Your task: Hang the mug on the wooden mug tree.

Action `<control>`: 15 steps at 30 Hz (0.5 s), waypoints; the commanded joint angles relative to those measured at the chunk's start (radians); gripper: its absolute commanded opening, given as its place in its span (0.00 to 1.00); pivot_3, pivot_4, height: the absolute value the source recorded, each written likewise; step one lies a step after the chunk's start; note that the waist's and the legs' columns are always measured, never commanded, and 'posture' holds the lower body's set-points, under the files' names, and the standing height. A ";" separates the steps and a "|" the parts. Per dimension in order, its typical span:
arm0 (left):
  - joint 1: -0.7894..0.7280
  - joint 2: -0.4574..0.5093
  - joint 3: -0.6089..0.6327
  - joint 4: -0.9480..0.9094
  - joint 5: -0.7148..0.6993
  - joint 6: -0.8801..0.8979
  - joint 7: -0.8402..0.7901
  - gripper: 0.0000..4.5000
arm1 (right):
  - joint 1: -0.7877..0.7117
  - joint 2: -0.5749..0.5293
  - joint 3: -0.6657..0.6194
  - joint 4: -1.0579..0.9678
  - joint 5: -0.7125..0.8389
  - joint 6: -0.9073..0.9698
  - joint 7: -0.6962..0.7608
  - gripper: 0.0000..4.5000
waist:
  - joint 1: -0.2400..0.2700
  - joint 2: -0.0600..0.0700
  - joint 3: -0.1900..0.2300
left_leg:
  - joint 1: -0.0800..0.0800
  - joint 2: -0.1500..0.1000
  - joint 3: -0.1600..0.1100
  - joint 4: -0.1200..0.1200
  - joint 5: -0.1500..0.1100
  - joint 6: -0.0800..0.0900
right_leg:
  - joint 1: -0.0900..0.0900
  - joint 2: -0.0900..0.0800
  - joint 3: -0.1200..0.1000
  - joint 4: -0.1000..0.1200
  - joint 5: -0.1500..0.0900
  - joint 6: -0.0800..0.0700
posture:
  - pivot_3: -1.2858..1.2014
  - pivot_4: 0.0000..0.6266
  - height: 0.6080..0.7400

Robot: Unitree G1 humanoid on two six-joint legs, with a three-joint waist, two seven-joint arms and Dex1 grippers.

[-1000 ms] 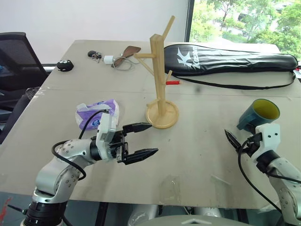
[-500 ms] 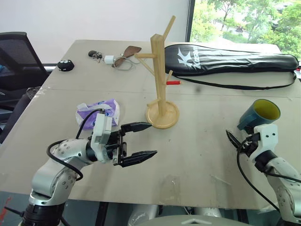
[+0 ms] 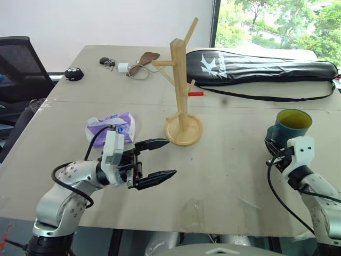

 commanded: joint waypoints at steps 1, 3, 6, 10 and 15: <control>0.044 -0.066 0.048 -0.037 -0.022 -0.068 0.047 1.00 | -0.087 -0.033 0.000 -0.097 0.056 0.016 0.032 0.00 | -0.009 0.000 0.000 | 0.000 0.000 0.001 0.000 0.000 0.000 | 0.000 0.000 0.001 0.000 0.000 0.000 | 0.52 0.24 1.00; 0.080 -0.104 0.064 -0.036 0.008 -0.147 0.036 1.00 | -0.154 -0.054 0.016 -0.134 0.100 0.076 0.047 0.00 | -0.023 0.000 0.000 | 0.000 0.000 0.001 0.000 0.000 0.000 | 0.000 0.000 0.001 0.000 0.000 0.000 | 0.52 0.24 1.00; 0.133 -0.130 0.106 -0.046 0.009 -0.178 0.072 1.00 | -0.248 -0.105 0.056 -0.178 0.151 0.150 0.096 0.00 | -0.022 0.000 0.000 | 0.000 0.001 0.001 0.000 0.000 0.000 | -0.001 0.001 0.002 0.000 0.001 0.000 | 0.52 0.24 1.00; 0.222 -0.128 0.162 -0.075 -0.008 -0.209 0.070 1.00 | -0.354 -0.150 0.099 -0.213 0.233 0.271 0.123 0.00 | -0.016 -0.002 0.000 | -0.001 0.001 0.000 0.000 0.000 0.000 | -0.001 0.001 0.002 -0.001 0.000 0.000 | 0.52 0.24 1.00; 0.281 -0.136 0.229 -0.112 -0.059 -0.245 0.067 1.00 | -0.460 -0.185 0.172 -0.234 0.279 0.356 0.154 0.00 | -0.012 -0.003 0.000 | -0.006 0.001 0.000 0.003 0.000 0.001 | -0.005 0.001 0.001 -0.001 0.001 0.000 | 0.52 0.24 1.00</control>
